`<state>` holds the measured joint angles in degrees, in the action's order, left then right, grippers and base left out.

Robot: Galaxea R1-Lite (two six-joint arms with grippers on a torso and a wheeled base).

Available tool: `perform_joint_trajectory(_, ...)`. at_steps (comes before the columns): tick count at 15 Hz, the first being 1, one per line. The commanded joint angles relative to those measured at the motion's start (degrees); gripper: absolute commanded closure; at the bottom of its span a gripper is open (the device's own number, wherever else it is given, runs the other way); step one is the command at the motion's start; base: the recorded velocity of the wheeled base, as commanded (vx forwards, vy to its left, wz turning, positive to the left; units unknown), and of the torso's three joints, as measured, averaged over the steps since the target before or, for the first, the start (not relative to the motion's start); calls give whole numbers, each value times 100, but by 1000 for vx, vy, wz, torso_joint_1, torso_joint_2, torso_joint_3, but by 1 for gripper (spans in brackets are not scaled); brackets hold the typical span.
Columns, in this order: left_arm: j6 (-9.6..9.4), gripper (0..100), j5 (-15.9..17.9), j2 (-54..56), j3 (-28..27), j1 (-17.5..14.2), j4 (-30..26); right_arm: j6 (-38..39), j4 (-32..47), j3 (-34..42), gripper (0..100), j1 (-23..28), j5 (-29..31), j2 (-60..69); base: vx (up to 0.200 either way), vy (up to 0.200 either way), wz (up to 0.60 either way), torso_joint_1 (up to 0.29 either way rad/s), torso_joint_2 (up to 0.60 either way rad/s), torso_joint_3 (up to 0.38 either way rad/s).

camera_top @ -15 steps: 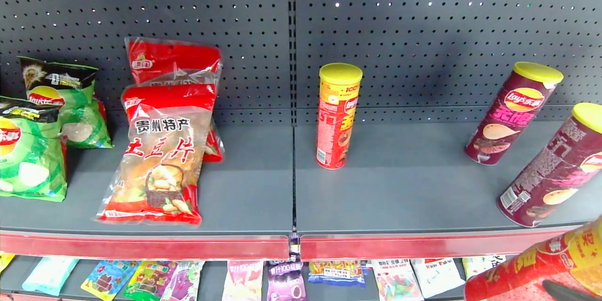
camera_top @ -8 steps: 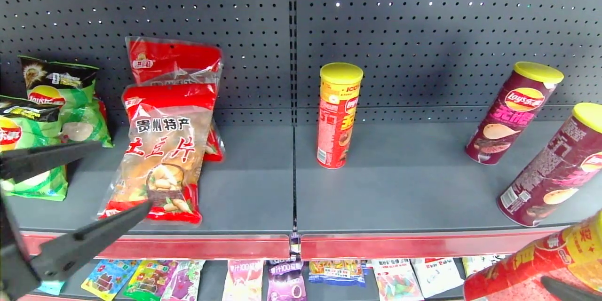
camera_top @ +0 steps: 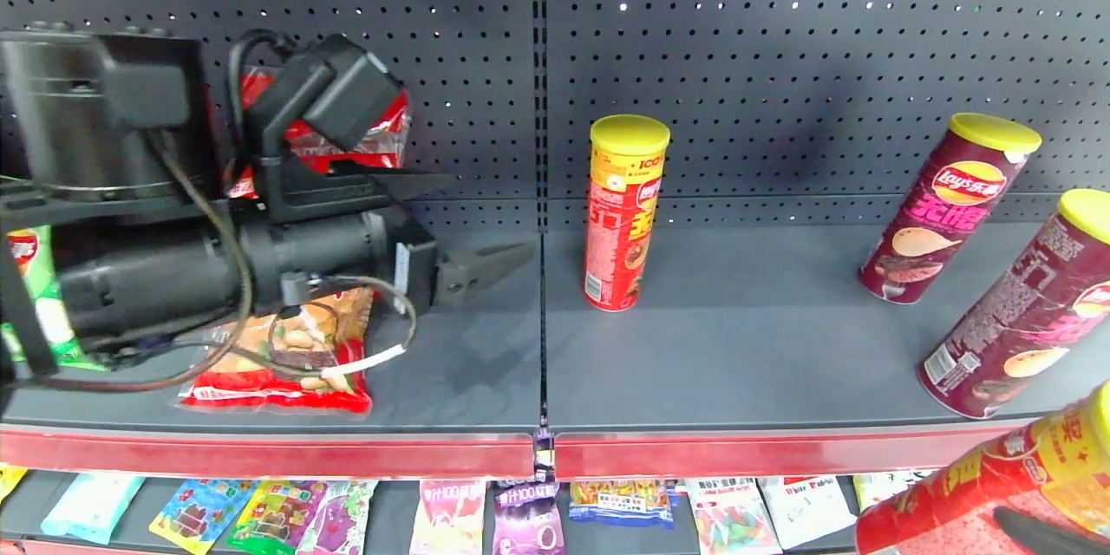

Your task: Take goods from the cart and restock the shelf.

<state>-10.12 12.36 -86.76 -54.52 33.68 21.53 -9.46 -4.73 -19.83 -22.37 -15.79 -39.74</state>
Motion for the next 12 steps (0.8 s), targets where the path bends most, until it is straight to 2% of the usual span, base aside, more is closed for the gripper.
perform_joint_trajectory(1, 19, 0, -137, -1010, -648, 244, 80, -3, -2, 6, 100, 5, -3, -51, 0, 0, 0, 0, 0, 0)
perform_joint_trajectory(5, 19, 0, -331, -1765, -1624, 367, 80, -3, -10, 15, 100, 13, 5, -86, 0, 0, 0, 0, 0, 0)
perform_joint_trajectory(10, 10, 0, -595, -2363, -2344, 499, 71, -3, -10, 59, 100, 119, -3, -51, 0, 0, 0, 0, 0, 0)
perform_joint_trajectory(12, 10, 0, -832, -2592, -2573, 499, 80, -3, -10, 67, 100, 128, 5, -51, 0, 0, 0, 0, 0, 0)
